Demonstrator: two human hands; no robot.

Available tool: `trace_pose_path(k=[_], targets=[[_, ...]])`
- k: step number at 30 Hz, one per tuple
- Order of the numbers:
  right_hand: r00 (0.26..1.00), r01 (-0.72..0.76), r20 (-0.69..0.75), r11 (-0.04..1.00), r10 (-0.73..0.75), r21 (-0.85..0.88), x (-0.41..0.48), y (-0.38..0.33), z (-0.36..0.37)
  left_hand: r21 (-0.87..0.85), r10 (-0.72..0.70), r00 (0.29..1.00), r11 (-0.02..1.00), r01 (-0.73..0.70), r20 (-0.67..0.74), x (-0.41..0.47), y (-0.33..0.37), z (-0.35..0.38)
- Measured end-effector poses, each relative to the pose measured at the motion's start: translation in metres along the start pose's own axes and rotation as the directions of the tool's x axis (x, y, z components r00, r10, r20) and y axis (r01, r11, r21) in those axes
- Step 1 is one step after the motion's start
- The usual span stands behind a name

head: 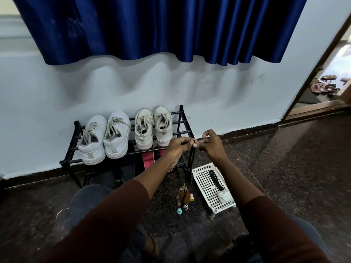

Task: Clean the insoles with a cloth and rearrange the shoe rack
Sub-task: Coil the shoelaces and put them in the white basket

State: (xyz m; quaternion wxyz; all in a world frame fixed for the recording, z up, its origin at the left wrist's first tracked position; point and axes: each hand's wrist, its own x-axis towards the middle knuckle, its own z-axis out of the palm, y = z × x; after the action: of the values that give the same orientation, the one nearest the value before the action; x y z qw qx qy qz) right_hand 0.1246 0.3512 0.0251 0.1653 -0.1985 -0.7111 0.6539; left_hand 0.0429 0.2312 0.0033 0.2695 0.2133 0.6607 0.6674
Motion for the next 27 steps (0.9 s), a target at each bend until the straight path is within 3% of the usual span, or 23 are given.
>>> trace_pose_path(k=[7, 13, 19, 27], targets=[[0.996, -0.053, 0.077, 0.98, 0.038, 0.19, -0.005, 0.005, 0.003, 0.038, 0.042, 0.998, 0.998, -0.041, -0.038, 0.002, 0.01, 0.004], [0.983, -0.151, 0.157, 0.917, 0.098, 0.369, -0.005, 0.003, 0.007, -0.166, -0.018, 0.998, 0.986, 0.006, -0.067, 0.0, 0.019, 0.009], [0.975, -0.194, 0.17, 0.93, 0.146, 0.312, -0.006, 0.01, 0.004, -0.284, -0.142, 0.971, 0.955, 0.083, -0.192, 0.006, 0.013, -0.004], [0.959, -0.245, 0.182, 0.959, 0.218, 0.142, -0.011, 0.018, -0.008, -0.255, -0.201, 0.889, 0.962, 0.099, -0.412, 0.014, -0.002, -0.038]])
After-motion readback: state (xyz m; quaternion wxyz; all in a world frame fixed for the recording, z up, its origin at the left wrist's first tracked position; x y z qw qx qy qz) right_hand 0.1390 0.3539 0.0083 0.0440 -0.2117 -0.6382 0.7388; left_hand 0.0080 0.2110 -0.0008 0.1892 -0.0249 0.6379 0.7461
